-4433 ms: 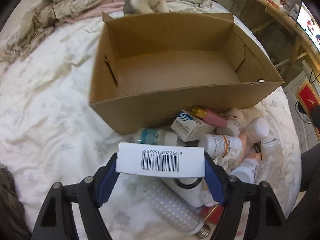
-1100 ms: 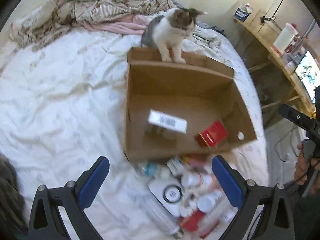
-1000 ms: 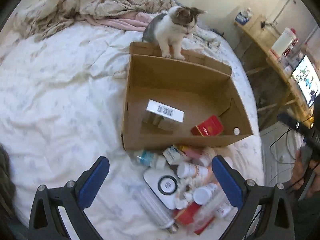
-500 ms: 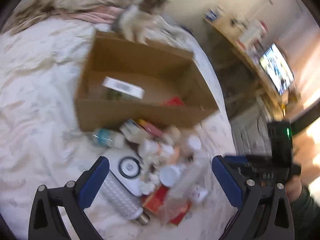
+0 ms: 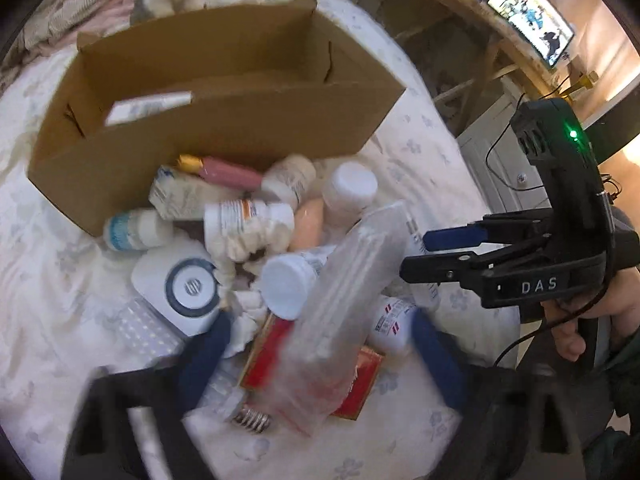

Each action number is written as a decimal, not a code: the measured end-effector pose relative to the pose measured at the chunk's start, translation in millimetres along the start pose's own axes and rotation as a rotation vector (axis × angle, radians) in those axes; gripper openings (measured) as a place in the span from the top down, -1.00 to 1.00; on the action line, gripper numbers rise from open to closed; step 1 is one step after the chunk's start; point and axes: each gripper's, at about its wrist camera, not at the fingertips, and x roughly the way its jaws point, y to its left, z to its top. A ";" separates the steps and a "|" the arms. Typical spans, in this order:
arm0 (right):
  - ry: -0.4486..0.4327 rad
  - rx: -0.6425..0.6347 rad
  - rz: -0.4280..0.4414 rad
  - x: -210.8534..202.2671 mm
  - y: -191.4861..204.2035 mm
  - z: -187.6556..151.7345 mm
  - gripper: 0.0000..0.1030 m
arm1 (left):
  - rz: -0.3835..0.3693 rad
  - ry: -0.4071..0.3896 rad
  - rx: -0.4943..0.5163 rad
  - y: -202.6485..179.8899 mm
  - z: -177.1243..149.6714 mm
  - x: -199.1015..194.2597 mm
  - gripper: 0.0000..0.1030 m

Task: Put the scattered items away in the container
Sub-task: 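Grasp the plastic bag with the left tool while the right tool grasps a white bottle, then carry both items over the cardboard box and release them inside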

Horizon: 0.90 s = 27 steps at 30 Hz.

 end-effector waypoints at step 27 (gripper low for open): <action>-0.288 -0.022 0.086 -64.4 7.5 9.2 0.19 | -0.080 -0.397 -0.201 42.6 -7.1 -104.1 0.69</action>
